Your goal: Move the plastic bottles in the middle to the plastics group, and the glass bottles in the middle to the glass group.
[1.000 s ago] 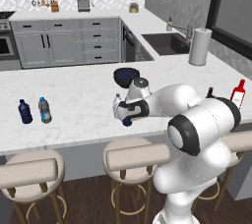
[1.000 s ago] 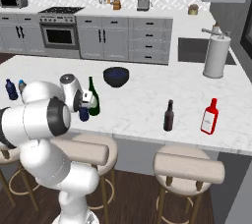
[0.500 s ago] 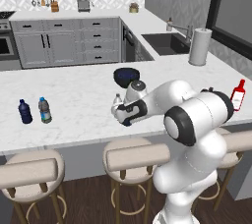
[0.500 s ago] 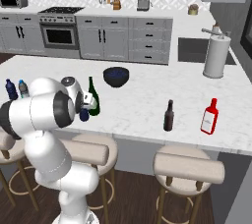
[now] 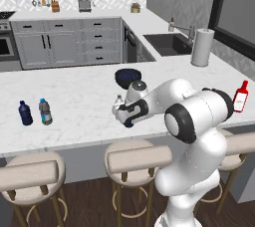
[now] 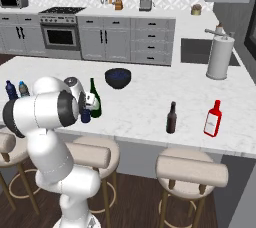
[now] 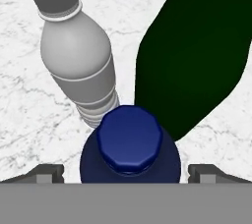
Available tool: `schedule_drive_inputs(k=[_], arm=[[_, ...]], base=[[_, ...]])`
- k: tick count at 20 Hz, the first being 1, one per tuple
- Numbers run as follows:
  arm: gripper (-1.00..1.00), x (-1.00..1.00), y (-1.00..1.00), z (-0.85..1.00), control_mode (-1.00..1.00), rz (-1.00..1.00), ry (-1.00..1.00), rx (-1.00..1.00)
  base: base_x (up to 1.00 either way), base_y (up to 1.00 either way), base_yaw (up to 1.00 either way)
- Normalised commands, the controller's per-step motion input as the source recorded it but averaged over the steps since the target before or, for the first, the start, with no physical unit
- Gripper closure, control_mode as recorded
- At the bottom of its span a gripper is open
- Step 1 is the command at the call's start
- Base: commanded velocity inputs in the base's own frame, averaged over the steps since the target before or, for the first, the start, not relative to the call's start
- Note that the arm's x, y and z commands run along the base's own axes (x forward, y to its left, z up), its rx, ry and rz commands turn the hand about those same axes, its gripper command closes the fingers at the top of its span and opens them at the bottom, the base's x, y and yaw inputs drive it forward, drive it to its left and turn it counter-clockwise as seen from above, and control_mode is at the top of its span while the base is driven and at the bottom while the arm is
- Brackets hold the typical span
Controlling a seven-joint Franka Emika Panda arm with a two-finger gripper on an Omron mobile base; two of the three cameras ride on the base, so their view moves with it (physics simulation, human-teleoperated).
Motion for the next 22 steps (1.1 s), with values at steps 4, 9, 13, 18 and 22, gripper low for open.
schedule_drive_inputs(k=[4,9,13,18,22], arm=[[1.00,0.00,0.00,0.00,-1.00,0.00,0.00,0.00],[1.00,-0.25,0.00,0.00,-1.00,0.00,-0.02,0.00],[1.00,-0.82,0.16,0.02,-1.00,0.03,-0.20,0.00],[1.00,-0.39,0.64,0.43,-1.00,0.05,-0.17,-0.02],[1.00,-0.03,0.66,0.92,-1.00,0.09,0.01,0.00]], base=[[0.00,0.00,0.00],[0.00,0.00,0.00],[0.00,0.00,0.00],[0.00,0.00,0.00],[0.00,0.00,0.00]])
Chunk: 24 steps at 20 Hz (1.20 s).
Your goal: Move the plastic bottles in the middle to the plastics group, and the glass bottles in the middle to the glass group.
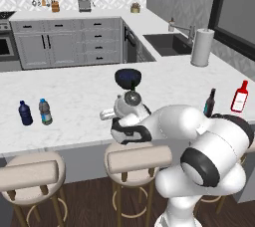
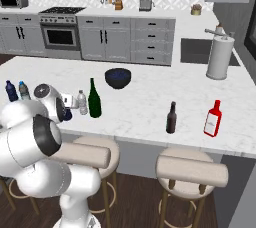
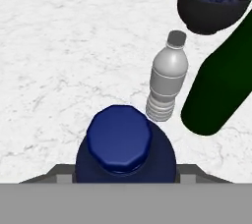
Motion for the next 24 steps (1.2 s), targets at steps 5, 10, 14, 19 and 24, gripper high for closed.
schedule_drive_inputs(k=[5,10,14,19,24], arm=[[1.00,0.00,0.85,0.63,-1.00,0.15,0.27,-0.08],[1.00,-0.10,0.60,-0.03,-1.00,0.14,0.23,-0.03],[1.00,0.00,0.62,-0.14,-1.00,0.11,0.05,0.00],[1.00,0.05,0.26,-0.20,-1.00,0.05,0.00,0.00],[1.00,0.32,0.46,0.00,-1.00,0.02,0.01,0.00]], base=[[0.00,0.00,0.00],[0.00,0.00,0.00],[0.00,0.00,0.00],[0.00,0.00,0.00],[0.00,0.00,0.00]])
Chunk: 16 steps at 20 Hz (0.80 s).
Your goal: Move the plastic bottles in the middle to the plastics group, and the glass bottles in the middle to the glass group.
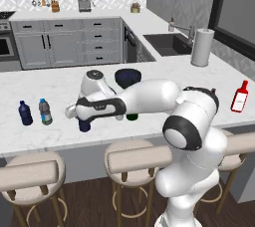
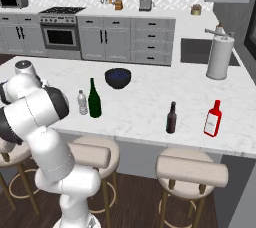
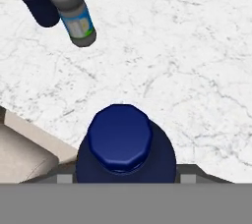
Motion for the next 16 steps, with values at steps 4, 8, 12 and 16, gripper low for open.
schedule_drive_inputs(k=[4,8,12,16], arm=[[1.00,0.56,0.47,-0.05,-1.00,0.02,0.00,0.00],[1.00,0.62,0.44,-0.03,-1.00,0.01,0.00,0.00],[1.00,0.42,0.38,0.00,-1.00,0.00,0.00,0.00],[1.00,0.20,0.27,-0.18,-1.00,0.00,0.00,0.00]], base=[[0.00,0.00,0.00],[0.00,0.00,0.00],[0.00,0.00,0.00],[0.00,0.00,0.00]])
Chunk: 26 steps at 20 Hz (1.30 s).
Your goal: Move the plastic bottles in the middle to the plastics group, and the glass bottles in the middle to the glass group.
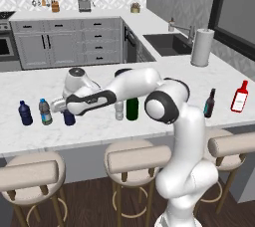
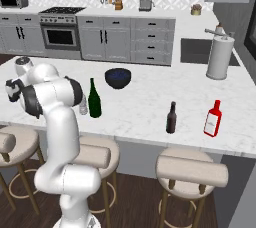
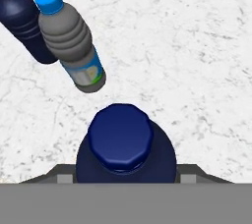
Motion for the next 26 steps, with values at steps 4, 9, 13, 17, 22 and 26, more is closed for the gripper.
schedule_drive_inputs(k=[4,9,13,17,22,26], arm=[[1.00,0.06,-0.02,-0.34,-1.00,0.00,0.00,0.01],[1.00,0.07,-0.13,-0.13,-1.00,0.00,-0.01,0.02],[1.00,0.57,0.00,-0.02,-1.00,0.01,0.00,0.03],[1.00,0.47,0.00,0.00,-1.00,0.01,0.00,0.00],[1.00,0.15,0.10,-0.05,-1.00,0.05,0.00,0.00],[1.00,0.04,0.11,-0.12,-1.00,0.09,0.00,0.00]], base=[[0.00,0.00,0.00],[0.00,0.00,0.00],[0.00,0.00,0.00],[0.00,0.00,0.00],[0.00,0.00,0.00],[0.00,0.00,0.00]])
